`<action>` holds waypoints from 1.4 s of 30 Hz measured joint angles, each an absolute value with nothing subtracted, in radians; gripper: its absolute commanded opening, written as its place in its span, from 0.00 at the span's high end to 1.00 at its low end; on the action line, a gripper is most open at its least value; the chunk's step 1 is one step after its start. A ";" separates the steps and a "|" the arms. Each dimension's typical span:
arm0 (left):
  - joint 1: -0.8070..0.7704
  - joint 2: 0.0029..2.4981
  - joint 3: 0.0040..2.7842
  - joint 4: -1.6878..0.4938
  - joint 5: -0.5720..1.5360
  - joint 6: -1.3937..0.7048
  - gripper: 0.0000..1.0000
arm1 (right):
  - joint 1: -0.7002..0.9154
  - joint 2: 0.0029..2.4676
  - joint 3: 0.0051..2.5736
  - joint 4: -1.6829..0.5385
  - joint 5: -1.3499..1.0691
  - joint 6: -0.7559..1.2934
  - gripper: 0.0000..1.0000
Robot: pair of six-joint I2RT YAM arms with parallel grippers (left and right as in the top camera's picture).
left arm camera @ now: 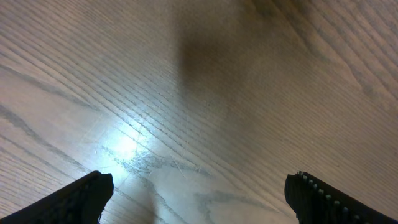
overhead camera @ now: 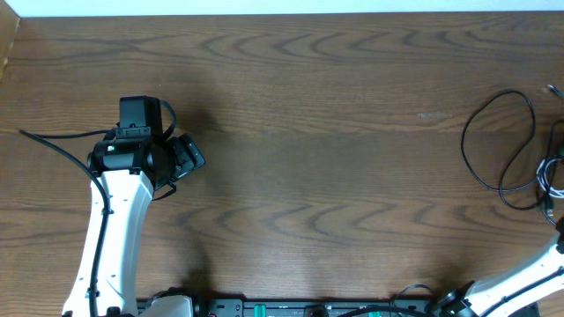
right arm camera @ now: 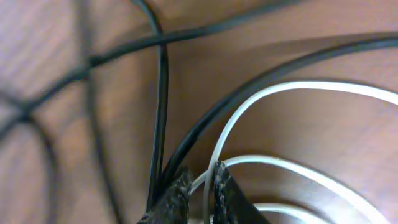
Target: Untangle cables
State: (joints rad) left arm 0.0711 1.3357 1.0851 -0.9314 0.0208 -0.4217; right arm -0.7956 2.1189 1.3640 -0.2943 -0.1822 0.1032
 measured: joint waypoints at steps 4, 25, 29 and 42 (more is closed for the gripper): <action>0.071 1.336 1.085 -0.931 0.021 -0.422 0.06 | -0.729 2.120 1.364 -0.294 -0.204 0.077 0.90; 0.071 1.336 1.085 -0.931 0.021 -0.420 0.07 | -0.516 2.124 1.364 -0.347 -0.408 0.054 0.79; 0.071 1.336 1.085 -0.912 0.020 -0.393 0.07 | -0.510 2.107 1.364 -0.392 -0.389 0.052 0.71; -0.163 1.338 1.085 -0.748 0.017 -0.188 0.06 | -0.393 1.753 1.358 -0.656 -0.179 0.024 0.42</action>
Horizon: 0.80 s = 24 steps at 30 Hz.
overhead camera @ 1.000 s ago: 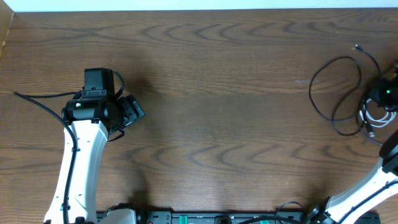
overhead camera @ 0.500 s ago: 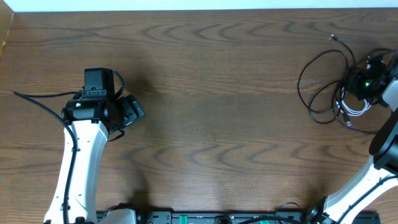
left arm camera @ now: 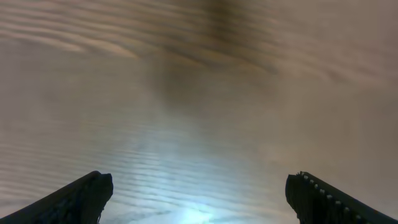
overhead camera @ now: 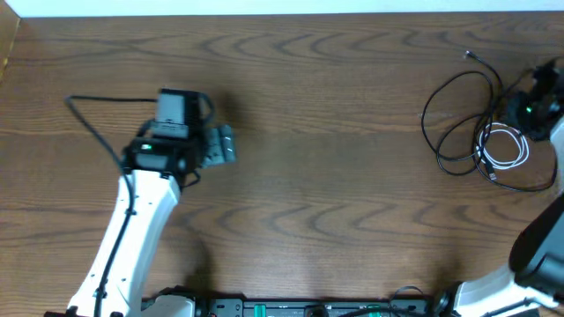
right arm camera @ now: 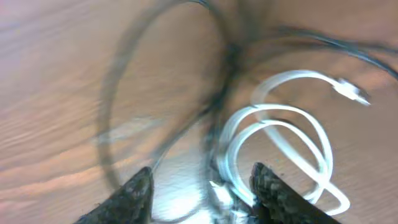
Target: Untangle cables
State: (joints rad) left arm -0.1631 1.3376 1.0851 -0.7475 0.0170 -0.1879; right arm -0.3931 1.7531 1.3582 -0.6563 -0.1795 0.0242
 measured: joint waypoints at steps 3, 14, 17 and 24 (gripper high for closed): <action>-0.214 1.338 1.085 -0.793 0.016 -0.169 0.06 | -0.290 1.663 1.359 -0.753 -0.185 -0.028 0.39; -0.226 1.334 1.086 -1.068 0.025 -0.182 0.05 | -0.139 1.420 1.355 -1.105 -0.192 -0.094 0.23; -0.225 1.286 1.063 -1.021 0.047 -0.183 0.06 | -0.139 1.332 1.327 -1.115 -0.192 -0.099 0.19; -0.225 1.001 0.918 -0.904 0.073 -0.185 0.06 | -0.139 0.998 1.114 -1.054 -0.194 -0.099 0.01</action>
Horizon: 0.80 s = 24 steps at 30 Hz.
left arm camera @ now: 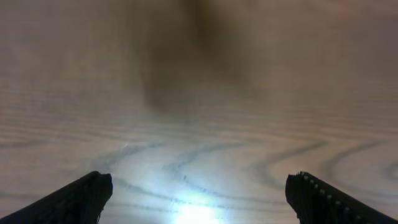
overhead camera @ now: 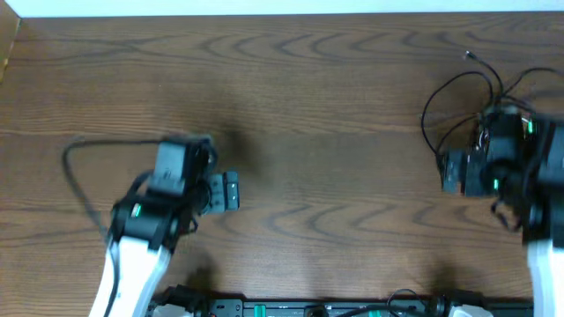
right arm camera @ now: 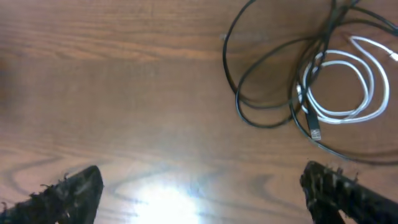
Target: Untangle cables
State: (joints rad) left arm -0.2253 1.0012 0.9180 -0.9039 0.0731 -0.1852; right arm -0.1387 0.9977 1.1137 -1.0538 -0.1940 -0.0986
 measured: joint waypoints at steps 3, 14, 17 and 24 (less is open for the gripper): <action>-0.226 0.863 0.862 -0.892 0.074 -0.186 0.06 | -0.139 0.841 1.033 -1.036 -0.194 -0.099 0.01; -0.225 0.712 0.843 -0.894 0.076 -0.186 0.06 | -0.139 0.598 0.999 -1.133 -0.194 -0.099 0.01; -0.226 0.712 0.843 -0.894 0.076 -0.186 0.06 | -0.139 0.598 0.997 -1.164 -0.194 -0.099 0.01; -0.225 0.712 0.843 -0.894 0.076 -0.187 0.06 | -0.139 0.598 0.995 -1.228 -0.189 -0.099 0.01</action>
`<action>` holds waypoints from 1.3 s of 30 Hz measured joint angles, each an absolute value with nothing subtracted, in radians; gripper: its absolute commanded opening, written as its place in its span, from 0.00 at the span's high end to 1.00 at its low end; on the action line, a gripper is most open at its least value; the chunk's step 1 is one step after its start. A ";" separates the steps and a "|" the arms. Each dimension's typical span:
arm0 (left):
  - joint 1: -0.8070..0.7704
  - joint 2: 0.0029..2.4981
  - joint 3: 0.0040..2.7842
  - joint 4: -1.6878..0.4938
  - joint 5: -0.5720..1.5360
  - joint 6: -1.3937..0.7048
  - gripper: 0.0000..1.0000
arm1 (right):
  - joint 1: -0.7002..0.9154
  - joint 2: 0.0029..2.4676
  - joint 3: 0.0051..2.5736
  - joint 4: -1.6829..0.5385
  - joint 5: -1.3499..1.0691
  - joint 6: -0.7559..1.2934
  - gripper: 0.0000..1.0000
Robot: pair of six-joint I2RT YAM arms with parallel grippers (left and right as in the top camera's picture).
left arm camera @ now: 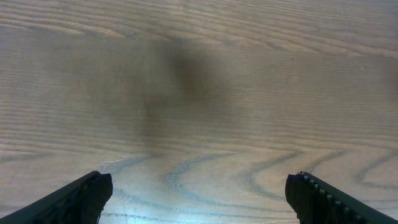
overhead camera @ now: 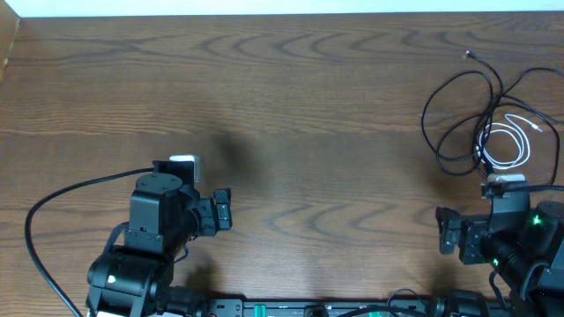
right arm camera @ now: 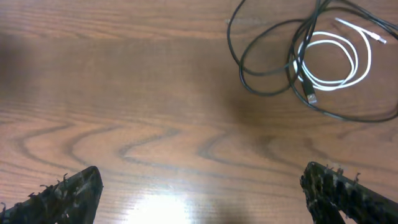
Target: Untangle cables
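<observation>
A black cable (overhead camera: 445, 119) loops loosely at the table's far right, crossing over a coiled white cable (overhead camera: 507, 145). The right wrist view shows the same black cable (right arm camera: 267, 68) and white coil (right arm camera: 339, 62) at its upper right. My right gripper (overhead camera: 445, 236) sits near the front edge, well short of the cables, open and empty (right arm camera: 202, 196). My left gripper (overhead camera: 222, 210) is at the front left, open over bare wood (left arm camera: 199, 199), far from both cables.
The wooden table (overhead camera: 308, 97) fills the view, its far edge against a white wall. A black arm cable (overhead camera: 62, 198) arcs out to the left of my left arm. Hardware lines the front edge.
Both arms have drawn back toward the front edge. My right gripper now sits further from the cables, which lie uncovered at the far right. My left gripper is lower and nearer the front.
At first my right gripper was shut among the cables at the far right edge. Then it stood open above the cables, which lay further in on the table. Later it was back from them, open. Now both arms sit near the front edge, open and empty.
</observation>
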State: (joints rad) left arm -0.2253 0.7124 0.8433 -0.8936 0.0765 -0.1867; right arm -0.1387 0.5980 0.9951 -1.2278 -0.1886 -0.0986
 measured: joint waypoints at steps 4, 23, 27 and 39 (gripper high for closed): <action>-0.226 0.712 0.843 -0.894 0.076 -0.186 0.06 | -0.139 0.597 0.991 -1.208 -0.178 -0.099 0.01; -0.226 0.712 0.842 -0.893 0.076 -0.186 0.06 | -0.050 0.076 0.462 -0.355 -0.186 -0.099 0.01; -0.226 0.712 0.842 -0.894 0.076 -0.186 0.06 | -0.050 0.026 0.373 -0.260 -0.186 -0.099 0.01; -0.226 0.712 0.842 -0.894 0.076 -0.187 0.06 | -0.045 0.012 0.140 0.086 -0.185 -0.122 0.01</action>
